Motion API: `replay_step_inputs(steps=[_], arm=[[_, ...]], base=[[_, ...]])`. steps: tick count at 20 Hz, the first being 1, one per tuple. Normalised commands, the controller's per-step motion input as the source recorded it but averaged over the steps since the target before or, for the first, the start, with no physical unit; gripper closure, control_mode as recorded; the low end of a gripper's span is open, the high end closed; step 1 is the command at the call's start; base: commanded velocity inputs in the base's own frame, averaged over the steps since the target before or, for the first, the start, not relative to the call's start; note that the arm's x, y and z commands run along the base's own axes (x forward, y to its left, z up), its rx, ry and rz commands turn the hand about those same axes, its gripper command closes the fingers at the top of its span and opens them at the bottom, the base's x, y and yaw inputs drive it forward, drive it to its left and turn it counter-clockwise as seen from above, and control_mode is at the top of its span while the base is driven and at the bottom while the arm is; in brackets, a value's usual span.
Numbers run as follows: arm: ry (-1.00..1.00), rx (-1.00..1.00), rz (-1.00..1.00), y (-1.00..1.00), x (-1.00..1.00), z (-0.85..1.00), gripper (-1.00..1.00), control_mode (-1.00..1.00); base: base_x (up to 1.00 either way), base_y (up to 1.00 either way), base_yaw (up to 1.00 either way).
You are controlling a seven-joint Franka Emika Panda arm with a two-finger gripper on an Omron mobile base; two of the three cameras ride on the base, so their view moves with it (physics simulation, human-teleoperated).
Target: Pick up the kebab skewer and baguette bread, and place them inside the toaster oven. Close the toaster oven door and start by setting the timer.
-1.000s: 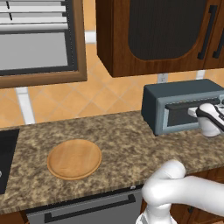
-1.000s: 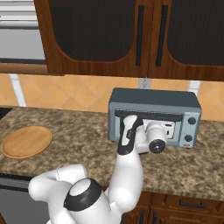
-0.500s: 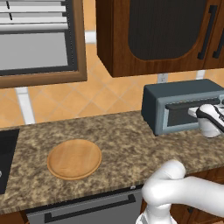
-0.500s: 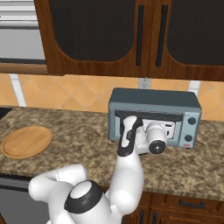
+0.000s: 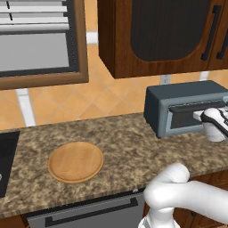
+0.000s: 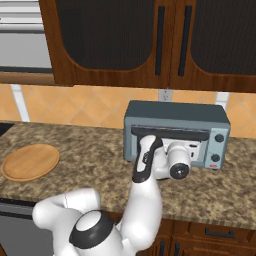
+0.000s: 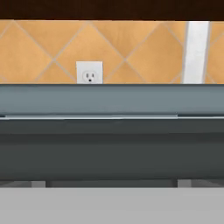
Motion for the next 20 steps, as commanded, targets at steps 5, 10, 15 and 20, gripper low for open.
replay_step_inputs(steps=[5,10,15,20], arm=[[0.02,0.00,0.00,-0.58,-0.43,0.36,-1.00,-1.00],[0.04,0.00,0.00,-0.57,-0.23,0.32,-1.00,-1.00],[0.00,0.00,0.07,-0.06,0.07,0.17,-1.00,-1.00],[0.00,0.00,0.06,0.00,0.26,0.02,-1.00,-1.00]], base=[[0.00,0.00,0.00],[0.00,0.00,0.00],[0.00,0.00,0.00],[0.00,0.00,0.00]])
